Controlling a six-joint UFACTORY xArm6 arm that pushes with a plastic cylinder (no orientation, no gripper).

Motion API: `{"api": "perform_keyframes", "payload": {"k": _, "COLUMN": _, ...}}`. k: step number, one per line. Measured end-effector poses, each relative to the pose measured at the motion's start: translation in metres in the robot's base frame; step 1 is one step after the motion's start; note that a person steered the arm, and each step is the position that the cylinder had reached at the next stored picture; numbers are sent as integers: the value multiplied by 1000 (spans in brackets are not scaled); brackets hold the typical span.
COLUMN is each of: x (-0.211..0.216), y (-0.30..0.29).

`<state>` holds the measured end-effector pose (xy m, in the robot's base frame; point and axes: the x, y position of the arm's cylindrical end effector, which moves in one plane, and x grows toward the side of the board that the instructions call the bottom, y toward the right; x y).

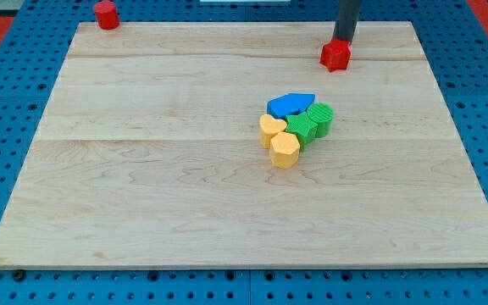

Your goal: Put the red star to the bottom right of the green circle

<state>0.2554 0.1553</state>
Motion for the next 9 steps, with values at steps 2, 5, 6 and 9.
{"api": "perform_keyframes", "payload": {"k": 2, "x": 44, "y": 0}}
{"api": "perform_keyframes", "payload": {"k": 5, "x": 2, "y": -50}}
{"api": "perform_keyframes", "payload": {"k": 6, "x": 41, "y": -42}}
{"api": "perform_keyframes", "payload": {"k": 9, "x": 123, "y": 13}}
